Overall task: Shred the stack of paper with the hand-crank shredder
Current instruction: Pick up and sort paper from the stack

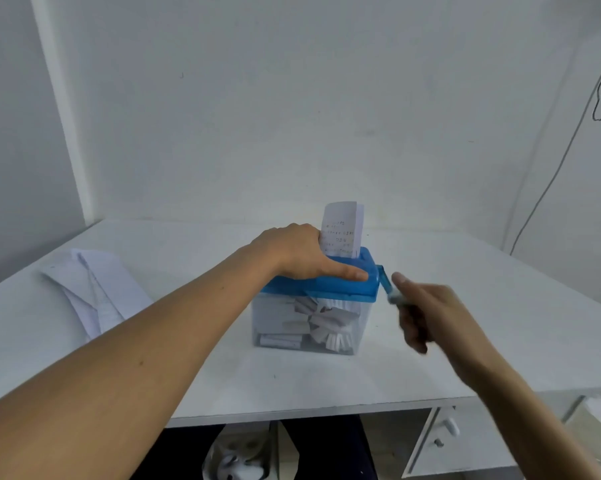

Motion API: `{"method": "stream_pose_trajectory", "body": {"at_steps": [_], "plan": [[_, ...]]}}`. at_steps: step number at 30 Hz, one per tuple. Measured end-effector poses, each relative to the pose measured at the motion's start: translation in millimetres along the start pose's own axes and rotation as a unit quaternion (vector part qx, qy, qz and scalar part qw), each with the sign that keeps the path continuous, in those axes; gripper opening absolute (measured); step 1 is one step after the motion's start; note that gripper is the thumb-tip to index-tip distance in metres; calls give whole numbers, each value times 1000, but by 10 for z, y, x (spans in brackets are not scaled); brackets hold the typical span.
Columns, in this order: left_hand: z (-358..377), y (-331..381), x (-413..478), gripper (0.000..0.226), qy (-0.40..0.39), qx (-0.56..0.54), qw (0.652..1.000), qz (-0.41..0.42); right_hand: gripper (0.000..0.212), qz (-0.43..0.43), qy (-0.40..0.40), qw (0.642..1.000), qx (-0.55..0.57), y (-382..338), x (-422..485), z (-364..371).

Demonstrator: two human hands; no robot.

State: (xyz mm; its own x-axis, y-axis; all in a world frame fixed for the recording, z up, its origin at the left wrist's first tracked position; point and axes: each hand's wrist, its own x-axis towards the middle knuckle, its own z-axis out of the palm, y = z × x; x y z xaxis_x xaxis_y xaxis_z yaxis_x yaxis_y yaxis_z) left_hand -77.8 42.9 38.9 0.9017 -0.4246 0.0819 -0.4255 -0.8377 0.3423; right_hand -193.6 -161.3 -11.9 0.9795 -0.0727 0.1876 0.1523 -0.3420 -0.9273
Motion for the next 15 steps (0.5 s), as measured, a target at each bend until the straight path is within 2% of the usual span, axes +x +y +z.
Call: {"method": "stream_pose_trajectory", "body": {"at_steps": [2, 4, 6, 10, 15], "plan": [[-4, 12, 13, 112, -3, -10, 1000, -2, 47, -41, -59, 997, -16, -109, 50, -146], [-6, 13, 6, 112, -6, -13, 1000, 0, 49, -84, -82, 993, -24, -131, 125, -171], [-9, 2, 11, 113, -5, -17, 1000, 7, 59, -123, -39, 992, 6, -140, 243, -117], [-15, -5, 3, 111, -4, -25, 1000, 9, 52, -132, 81, 985, 72, -252, 627, -9], [5, -30, 15, 102, 6, -19, 1000, 20, 35, -76, 133, 988, -13, -119, 1165, 11]]}}
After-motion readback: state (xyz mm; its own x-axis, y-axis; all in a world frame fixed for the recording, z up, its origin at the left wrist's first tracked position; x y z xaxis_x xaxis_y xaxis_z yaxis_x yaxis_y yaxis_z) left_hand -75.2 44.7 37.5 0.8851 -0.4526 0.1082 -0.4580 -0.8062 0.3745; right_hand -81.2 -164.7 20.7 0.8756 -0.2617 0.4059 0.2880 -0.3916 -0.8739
